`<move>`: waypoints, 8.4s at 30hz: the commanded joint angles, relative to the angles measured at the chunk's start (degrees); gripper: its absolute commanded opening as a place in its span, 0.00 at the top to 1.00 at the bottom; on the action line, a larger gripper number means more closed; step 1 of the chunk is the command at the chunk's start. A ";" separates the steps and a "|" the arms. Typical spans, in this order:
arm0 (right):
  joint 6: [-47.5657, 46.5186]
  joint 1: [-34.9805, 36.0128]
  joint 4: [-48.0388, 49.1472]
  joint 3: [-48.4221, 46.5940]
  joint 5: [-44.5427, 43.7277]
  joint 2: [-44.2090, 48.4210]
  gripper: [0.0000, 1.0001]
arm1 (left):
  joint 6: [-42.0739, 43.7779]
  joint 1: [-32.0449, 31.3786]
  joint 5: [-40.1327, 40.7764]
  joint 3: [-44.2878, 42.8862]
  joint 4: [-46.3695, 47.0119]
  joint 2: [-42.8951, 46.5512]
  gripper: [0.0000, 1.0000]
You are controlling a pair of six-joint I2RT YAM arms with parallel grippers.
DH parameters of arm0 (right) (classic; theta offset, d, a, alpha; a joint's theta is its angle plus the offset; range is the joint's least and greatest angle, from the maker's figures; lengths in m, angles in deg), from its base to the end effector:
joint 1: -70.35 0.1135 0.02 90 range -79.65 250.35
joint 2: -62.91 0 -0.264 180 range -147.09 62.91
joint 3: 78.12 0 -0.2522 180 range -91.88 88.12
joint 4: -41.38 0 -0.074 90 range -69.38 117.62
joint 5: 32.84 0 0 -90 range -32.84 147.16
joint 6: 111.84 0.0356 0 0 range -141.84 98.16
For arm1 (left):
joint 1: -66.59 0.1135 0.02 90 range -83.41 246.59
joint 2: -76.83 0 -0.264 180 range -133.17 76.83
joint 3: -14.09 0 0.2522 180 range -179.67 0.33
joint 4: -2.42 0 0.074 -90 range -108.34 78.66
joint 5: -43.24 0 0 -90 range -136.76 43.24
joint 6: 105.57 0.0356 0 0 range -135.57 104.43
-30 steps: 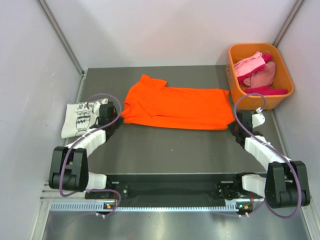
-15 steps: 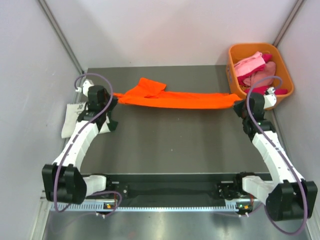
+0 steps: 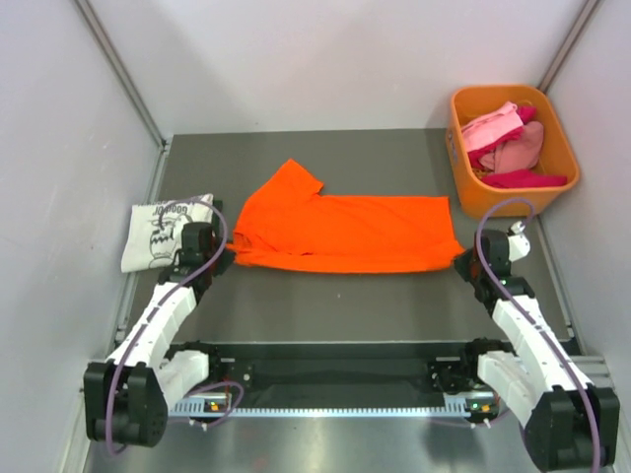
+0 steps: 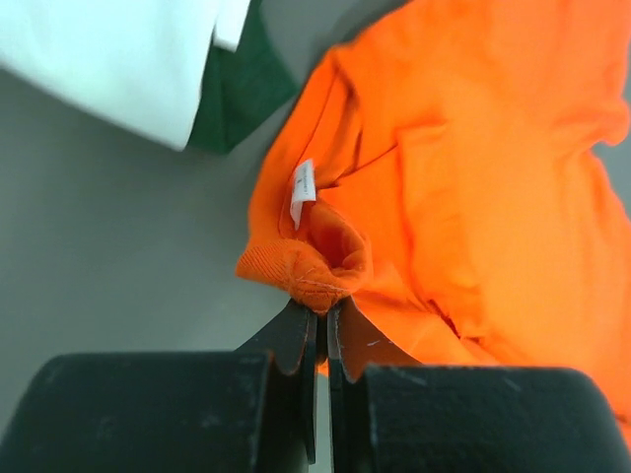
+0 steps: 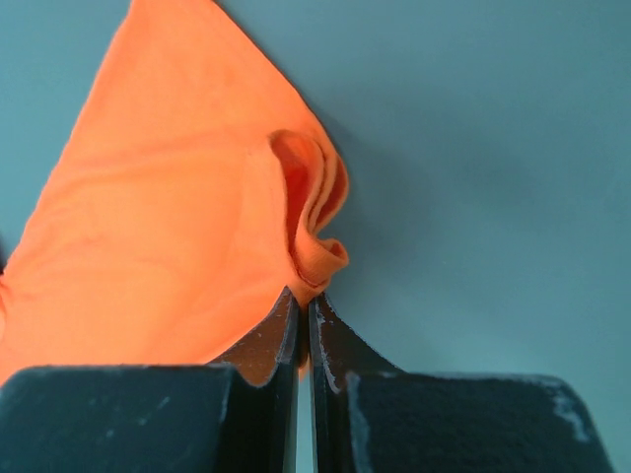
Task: Fold and stack the t-shirts
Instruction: Fold the tshirt
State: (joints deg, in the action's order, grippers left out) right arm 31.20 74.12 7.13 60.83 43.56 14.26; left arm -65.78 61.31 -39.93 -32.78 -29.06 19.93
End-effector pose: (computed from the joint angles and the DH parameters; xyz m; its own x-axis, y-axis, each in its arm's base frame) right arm 0.1766 0.0033 0.2059 -0.3117 0.7578 -0.5732 0.5986 0.6251 0.5009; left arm 0.2056 -0.0147 0.2183 -0.4244 -0.7270 -0.5398 -0.5054 0.6848 -0.5250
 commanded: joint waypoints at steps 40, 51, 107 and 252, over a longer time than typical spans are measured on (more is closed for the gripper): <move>-1.61 -0.17 2.04 -5.82 -1.95 -2.32 1.00 | -0.67 1.06 -0.33 -7.08 1.66 -3.55 1.00; -2.59 -2.10 -1.13 -11.41 -0.20 -3.67 1.00 | 2.67 1.41 3.45 -12.63 -6.63 0.82 1.00; -23.04 -3.07 1.41 -10.24 4.28 5.87 0.38 | 8.20 1.41 -12.97 -13.13 -3.05 5.06 0.01; -34.49 5.37 1.07 -62.62 2.62 -72.56 0.74 | 20.33 7.21 -25.90 -76.59 8.57 -77.13 1.00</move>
State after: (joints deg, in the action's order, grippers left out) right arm -4.08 78.87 7.39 0.66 46.31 -57.99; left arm -46.11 69.03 -66.40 -109.38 -24.62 -57.82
